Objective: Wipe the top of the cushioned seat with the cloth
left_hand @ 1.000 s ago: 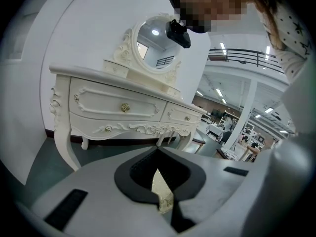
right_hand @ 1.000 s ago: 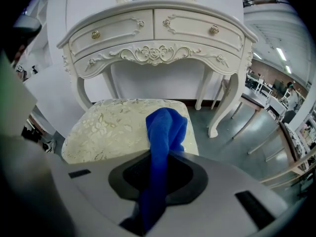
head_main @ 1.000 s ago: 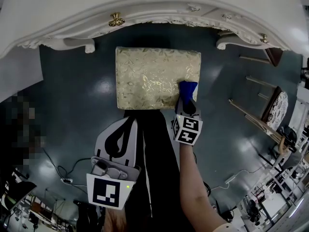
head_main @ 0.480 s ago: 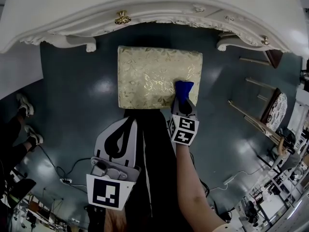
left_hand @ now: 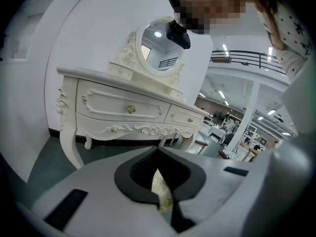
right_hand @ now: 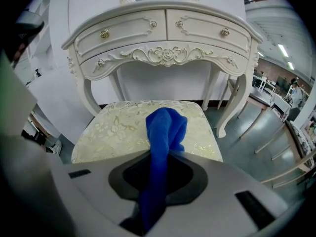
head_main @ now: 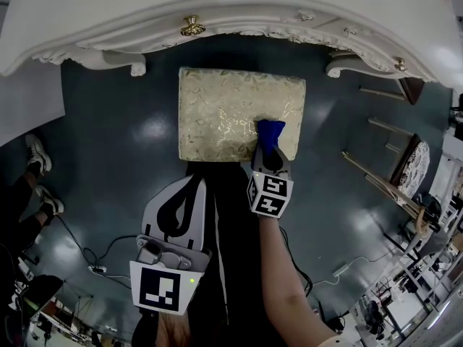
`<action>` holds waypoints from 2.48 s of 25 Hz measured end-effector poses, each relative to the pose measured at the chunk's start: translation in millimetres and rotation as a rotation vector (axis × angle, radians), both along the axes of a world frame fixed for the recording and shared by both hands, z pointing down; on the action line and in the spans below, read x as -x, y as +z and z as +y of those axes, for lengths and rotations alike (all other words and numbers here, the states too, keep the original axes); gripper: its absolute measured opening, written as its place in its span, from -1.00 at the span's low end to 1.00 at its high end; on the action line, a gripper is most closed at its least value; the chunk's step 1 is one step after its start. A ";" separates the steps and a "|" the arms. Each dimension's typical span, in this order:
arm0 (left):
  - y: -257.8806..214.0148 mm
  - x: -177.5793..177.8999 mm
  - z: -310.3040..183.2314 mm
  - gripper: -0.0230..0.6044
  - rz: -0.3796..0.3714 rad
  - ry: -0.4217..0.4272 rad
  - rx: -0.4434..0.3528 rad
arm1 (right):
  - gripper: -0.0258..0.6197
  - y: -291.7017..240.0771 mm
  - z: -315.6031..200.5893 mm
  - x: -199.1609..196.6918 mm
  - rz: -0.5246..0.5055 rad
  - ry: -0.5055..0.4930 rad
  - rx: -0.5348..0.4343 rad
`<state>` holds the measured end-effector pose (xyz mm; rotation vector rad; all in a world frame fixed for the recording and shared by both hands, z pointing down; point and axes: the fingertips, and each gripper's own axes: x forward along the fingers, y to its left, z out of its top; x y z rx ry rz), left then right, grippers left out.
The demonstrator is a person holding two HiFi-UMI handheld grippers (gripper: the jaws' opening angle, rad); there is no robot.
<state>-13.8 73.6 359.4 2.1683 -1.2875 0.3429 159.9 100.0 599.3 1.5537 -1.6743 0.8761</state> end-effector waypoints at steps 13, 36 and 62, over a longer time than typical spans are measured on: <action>2.5 9.2 -2.7 -0.93 0.008 -0.015 0.009 | -0.72 -1.2 -4.3 15.4 -0.001 0.011 0.002; 0.8 38.3 -5.1 -0.93 0.008 -0.077 -0.002 | -0.72 -1.4 -5.8 73.2 -0.039 -0.077 0.006; -1.8 59.7 -1.0 -0.93 0.004 -0.143 -0.009 | -0.72 -1.0 -7.3 129.9 -0.098 -0.166 0.018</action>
